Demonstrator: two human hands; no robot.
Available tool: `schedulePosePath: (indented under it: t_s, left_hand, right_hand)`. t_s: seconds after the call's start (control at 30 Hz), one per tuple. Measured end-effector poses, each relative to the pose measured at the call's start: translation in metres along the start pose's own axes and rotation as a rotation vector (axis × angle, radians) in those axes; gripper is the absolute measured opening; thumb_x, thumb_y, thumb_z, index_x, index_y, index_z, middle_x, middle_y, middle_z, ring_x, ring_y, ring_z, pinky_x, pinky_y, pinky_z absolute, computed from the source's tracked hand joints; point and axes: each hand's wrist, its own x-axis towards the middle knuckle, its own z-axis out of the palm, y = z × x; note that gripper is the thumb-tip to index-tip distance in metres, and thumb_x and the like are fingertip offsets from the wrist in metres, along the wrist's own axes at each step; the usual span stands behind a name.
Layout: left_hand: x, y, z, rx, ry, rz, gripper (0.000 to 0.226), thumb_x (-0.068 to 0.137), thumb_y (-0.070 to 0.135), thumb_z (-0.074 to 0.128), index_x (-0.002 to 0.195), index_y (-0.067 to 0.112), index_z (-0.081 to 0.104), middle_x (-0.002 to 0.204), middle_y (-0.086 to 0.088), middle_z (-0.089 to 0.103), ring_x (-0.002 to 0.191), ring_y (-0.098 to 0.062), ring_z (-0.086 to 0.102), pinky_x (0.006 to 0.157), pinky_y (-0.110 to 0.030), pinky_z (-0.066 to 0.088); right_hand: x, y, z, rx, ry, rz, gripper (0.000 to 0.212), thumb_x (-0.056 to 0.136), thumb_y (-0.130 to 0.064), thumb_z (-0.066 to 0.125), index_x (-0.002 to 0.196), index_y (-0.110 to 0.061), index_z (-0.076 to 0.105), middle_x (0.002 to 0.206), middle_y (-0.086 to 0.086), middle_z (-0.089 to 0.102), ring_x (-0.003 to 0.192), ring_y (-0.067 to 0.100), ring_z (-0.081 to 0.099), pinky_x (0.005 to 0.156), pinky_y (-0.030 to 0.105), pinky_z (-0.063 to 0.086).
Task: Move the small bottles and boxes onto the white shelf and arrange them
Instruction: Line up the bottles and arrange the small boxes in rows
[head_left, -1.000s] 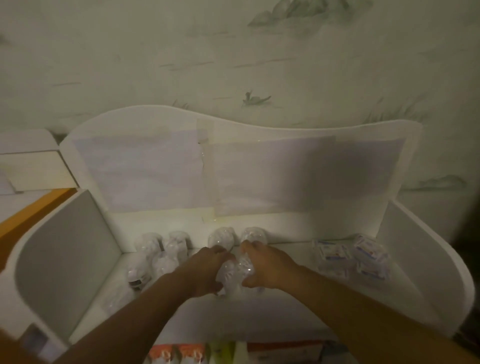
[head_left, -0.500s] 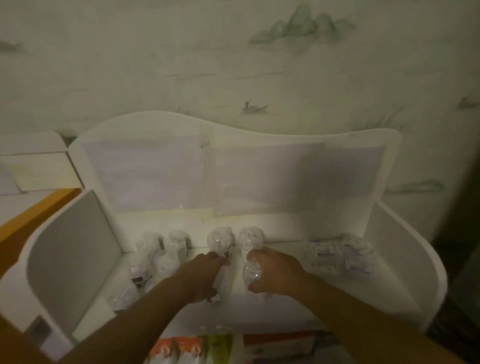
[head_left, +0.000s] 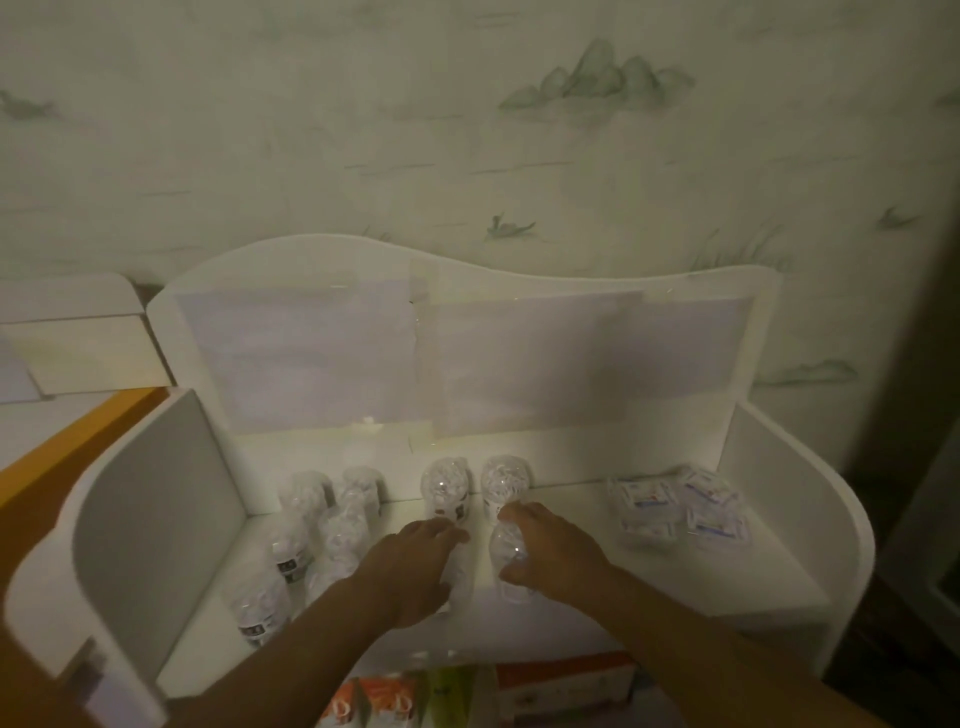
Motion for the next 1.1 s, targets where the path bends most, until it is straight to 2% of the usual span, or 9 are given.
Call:
schedulePosePath:
  t_s: [0.2, 0.3, 0.47, 0.57, 0.7, 0.77, 0.93, 1.0, 1.1]
  left_hand:
    - [-0.005, -0.001, 0.002, 0.061, 0.042, -0.014, 0.064, 0.092, 0.028, 0.057, 0.148, 0.030, 0.026, 0.158, 0.001, 0.022, 0.142, -0.023, 0.027, 0.110, -0.041, 0.034]
    - [-0.002, -0.001, 0.001, 0.044, 0.043, -0.043, 0.064, 0.092, 0.028, 0.058, 0.148, 0.031, 0.027, 0.157, -0.001, 0.023, 0.139, -0.025, 0.031, 0.106, -0.039, 0.038]
    - [0.005, -0.005, 0.002, -0.022, 0.065, -0.049, 0.068, 0.090, 0.020, 0.063, 0.148, 0.027, 0.029, 0.155, 0.000, 0.028, 0.138, -0.022, 0.035, 0.105, -0.035, 0.041]
    - [0.008, -0.008, 0.002, -0.007, 0.066, -0.045, 0.067, 0.091, 0.025, 0.062, 0.149, 0.026, 0.028, 0.156, 0.002, 0.028, 0.140, -0.021, 0.033, 0.108, -0.036, 0.038]
    - [0.006, -0.013, -0.002, 0.005, 0.025, -0.040, 0.071, 0.089, 0.043, 0.057, 0.150, 0.029, 0.024, 0.158, 0.002, 0.023, 0.143, -0.020, 0.027, 0.114, -0.040, 0.030]
    - [0.006, -0.015, -0.008, 0.004, 0.033, -0.044, 0.069, 0.089, 0.047, 0.056, 0.149, 0.030, 0.025, 0.158, 0.002, 0.023, 0.142, -0.021, 0.028, 0.114, -0.041, 0.031]
    - [0.019, -0.005, -0.044, 0.014, 0.091, 0.003, 0.056, 0.092, 0.045, 0.052, 0.143, 0.030, 0.035, 0.152, 0.003, 0.035, 0.134, -0.020, 0.038, 0.108, -0.039, 0.037]
    - [0.028, 0.001, -0.058, 0.039, 0.107, 0.022, 0.052, 0.091, 0.046, 0.052, 0.140, 0.031, 0.040, 0.150, 0.005, 0.038, 0.134, -0.020, 0.038, 0.107, -0.038, 0.037]
    - [0.040, 0.014, -0.071, 0.067, 0.109, 0.047, 0.050, 0.091, 0.044, 0.052, 0.139, 0.032, 0.042, 0.148, 0.005, 0.040, 0.133, -0.020, 0.038, 0.105, -0.037, 0.037]
  right_hand:
    - [-0.003, -0.001, 0.001, -0.012, -0.009, 0.005, 0.075, 0.077, -0.039, 0.070, 0.143, -0.029, 0.035, 0.148, -0.005, 0.038, 0.127, 0.021, 0.048, 0.100, 0.034, 0.044]
    - [-0.002, 0.000, 0.004, -0.021, -0.039, -0.003, 0.080, 0.074, -0.033, 0.069, 0.145, -0.029, 0.032, 0.151, -0.003, 0.033, 0.130, 0.023, 0.045, 0.103, 0.036, 0.043]
    - [0.000, -0.003, 0.005, 0.006, -0.031, -0.011, 0.075, 0.082, -0.027, 0.067, 0.147, -0.025, 0.031, 0.152, -0.001, 0.032, 0.132, 0.021, 0.045, 0.104, 0.030, 0.039]
    - [0.001, -0.001, 0.006, -0.001, -0.032, -0.016, 0.076, 0.083, -0.033, 0.066, 0.149, -0.027, 0.027, 0.155, -0.003, 0.027, 0.132, 0.022, 0.044, 0.104, 0.033, 0.040]
    - [-0.002, 0.002, -0.002, -0.073, -0.053, -0.021, 0.092, 0.078, -0.051, 0.069, 0.151, -0.033, 0.015, 0.160, -0.005, 0.018, 0.139, 0.025, 0.034, 0.110, 0.043, 0.036]
    - [-0.006, 0.003, -0.012, -0.049, -0.032, -0.014, 0.093, 0.080, -0.056, 0.067, 0.152, -0.033, 0.013, 0.160, -0.004, 0.020, 0.141, 0.024, 0.034, 0.111, 0.044, 0.035]
    - [-0.019, 0.014, -0.057, -0.116, 0.022, 0.021, 0.069, 0.087, -0.058, 0.057, 0.146, -0.030, 0.034, 0.151, -0.001, 0.040, 0.135, 0.020, 0.042, 0.109, 0.039, 0.038]
    - [-0.025, 0.023, -0.074, -0.170, 0.041, 0.044, 0.059, 0.088, -0.056, 0.057, 0.139, -0.028, 0.044, 0.147, -0.002, 0.044, 0.133, 0.018, 0.044, 0.109, 0.038, 0.038]
    - [-0.037, 0.040, -0.093, -0.224, 0.051, 0.072, 0.050, 0.091, -0.050, 0.056, 0.135, -0.027, 0.050, 0.144, -0.002, 0.047, 0.132, 0.018, 0.045, 0.108, 0.034, 0.037]
